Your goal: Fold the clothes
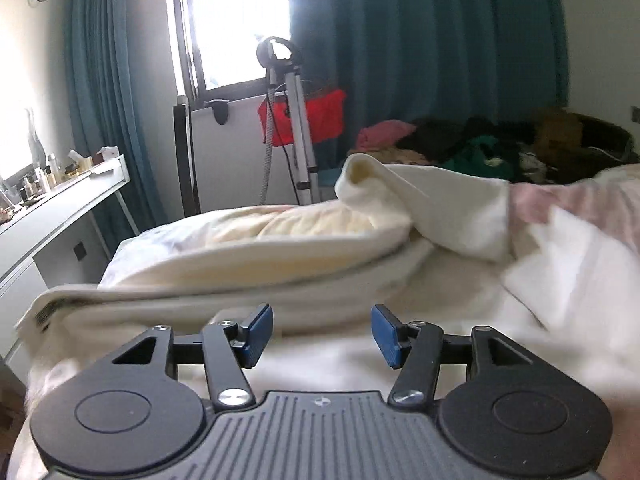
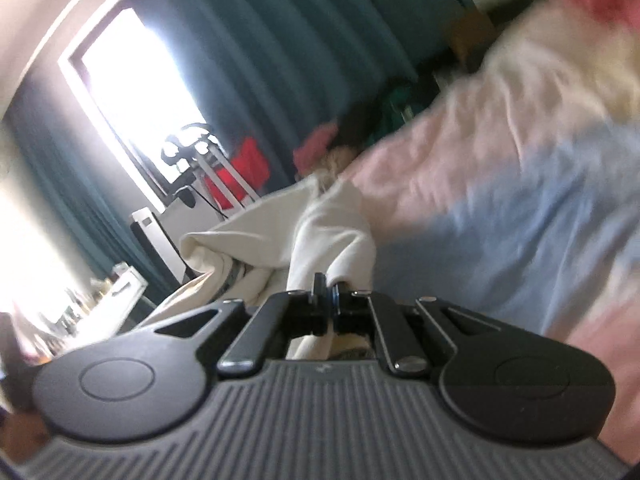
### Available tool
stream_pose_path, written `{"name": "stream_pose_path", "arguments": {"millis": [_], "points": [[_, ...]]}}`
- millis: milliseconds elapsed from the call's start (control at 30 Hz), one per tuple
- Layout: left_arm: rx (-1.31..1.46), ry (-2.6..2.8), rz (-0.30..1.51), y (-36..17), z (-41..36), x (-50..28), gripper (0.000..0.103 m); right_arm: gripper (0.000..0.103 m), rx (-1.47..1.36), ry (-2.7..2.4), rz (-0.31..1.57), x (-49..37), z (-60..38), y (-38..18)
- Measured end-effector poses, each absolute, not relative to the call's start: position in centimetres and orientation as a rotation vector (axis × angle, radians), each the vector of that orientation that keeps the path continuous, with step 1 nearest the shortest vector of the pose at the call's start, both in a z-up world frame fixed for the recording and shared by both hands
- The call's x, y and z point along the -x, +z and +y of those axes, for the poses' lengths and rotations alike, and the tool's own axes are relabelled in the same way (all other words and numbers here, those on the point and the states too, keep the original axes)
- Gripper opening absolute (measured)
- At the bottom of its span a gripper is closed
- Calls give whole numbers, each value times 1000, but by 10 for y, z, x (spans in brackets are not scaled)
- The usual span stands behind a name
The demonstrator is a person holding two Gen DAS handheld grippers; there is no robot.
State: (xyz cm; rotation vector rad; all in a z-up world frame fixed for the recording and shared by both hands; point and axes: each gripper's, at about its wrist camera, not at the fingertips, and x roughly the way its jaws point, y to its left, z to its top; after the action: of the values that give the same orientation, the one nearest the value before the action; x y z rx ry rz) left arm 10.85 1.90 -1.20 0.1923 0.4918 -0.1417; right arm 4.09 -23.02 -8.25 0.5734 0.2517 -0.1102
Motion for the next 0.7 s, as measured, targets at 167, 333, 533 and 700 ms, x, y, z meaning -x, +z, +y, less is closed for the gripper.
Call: {"name": "stream_pose_path", "arguments": {"millis": [167,333,533,700], "points": [[-185,-178,460,-15,34,-30,58,6,-330,43,187,-23,-172,-71],[-78,-179,490,-30,52,-13,58,6,-199,247,354,-43,-126,-98],[77,-145,566,-46,71,-29,58,9,-313,322,507,-66,-121,-126],[107,-147,578,-45,71,-35,60,48,-509,349,478,-51,-146,-111]]}}
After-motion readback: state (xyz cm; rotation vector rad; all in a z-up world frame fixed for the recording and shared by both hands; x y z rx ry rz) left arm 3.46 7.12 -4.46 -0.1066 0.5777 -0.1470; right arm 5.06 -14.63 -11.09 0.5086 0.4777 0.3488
